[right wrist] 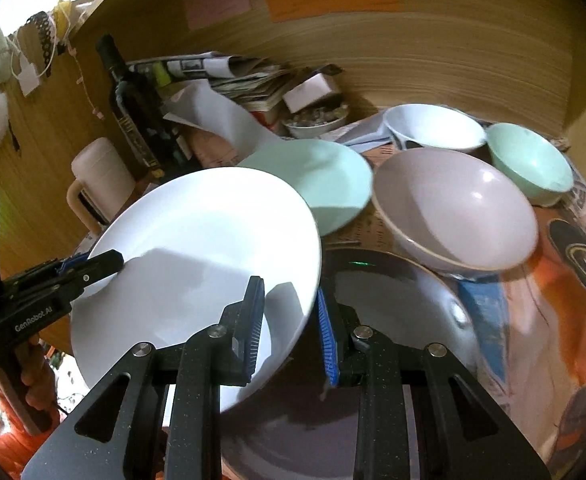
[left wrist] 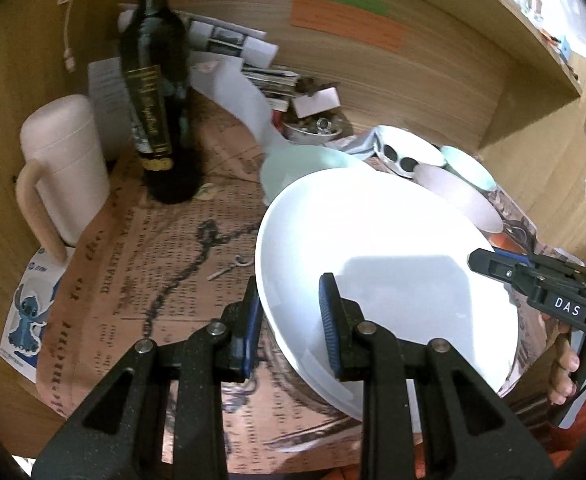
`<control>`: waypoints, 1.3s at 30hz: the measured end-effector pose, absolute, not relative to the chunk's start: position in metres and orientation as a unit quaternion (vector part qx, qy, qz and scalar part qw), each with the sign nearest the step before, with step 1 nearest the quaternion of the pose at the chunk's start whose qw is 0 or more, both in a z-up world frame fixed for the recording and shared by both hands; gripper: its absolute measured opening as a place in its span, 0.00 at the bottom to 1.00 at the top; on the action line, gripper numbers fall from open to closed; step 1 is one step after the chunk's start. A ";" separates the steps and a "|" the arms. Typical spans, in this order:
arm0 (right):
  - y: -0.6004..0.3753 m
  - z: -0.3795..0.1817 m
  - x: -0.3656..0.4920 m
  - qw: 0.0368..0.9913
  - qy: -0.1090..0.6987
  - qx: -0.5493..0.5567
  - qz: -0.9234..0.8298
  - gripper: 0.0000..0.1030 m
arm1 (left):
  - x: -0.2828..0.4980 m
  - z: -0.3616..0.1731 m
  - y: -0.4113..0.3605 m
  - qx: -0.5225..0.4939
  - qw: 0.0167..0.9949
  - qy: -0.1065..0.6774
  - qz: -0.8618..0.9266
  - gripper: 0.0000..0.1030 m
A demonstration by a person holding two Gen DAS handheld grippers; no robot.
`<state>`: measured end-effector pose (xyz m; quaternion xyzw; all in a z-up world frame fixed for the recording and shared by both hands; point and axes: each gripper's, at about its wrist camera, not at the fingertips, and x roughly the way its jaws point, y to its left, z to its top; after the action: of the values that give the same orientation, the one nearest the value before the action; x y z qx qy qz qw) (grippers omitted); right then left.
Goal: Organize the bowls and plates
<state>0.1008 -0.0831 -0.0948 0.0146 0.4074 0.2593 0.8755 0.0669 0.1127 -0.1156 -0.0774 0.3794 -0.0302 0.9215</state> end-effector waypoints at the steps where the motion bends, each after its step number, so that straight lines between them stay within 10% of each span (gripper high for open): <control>1: -0.087 -0.095 0.100 0.876 0.407 0.017 0.258 0.23 | 0.067 -0.115 0.108 -0.075 0.921 0.380 -0.032 0.27; 39: -0.168 -0.136 0.092 0.861 0.448 0.043 0.235 0.23 | 0.081 -0.154 0.027 -0.059 0.894 0.441 -0.054 0.29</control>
<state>0.0915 -0.1683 -0.1356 0.0430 0.4481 0.2352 0.8614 0.0805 0.0271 -0.1538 -0.0589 0.4407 -0.0544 0.8940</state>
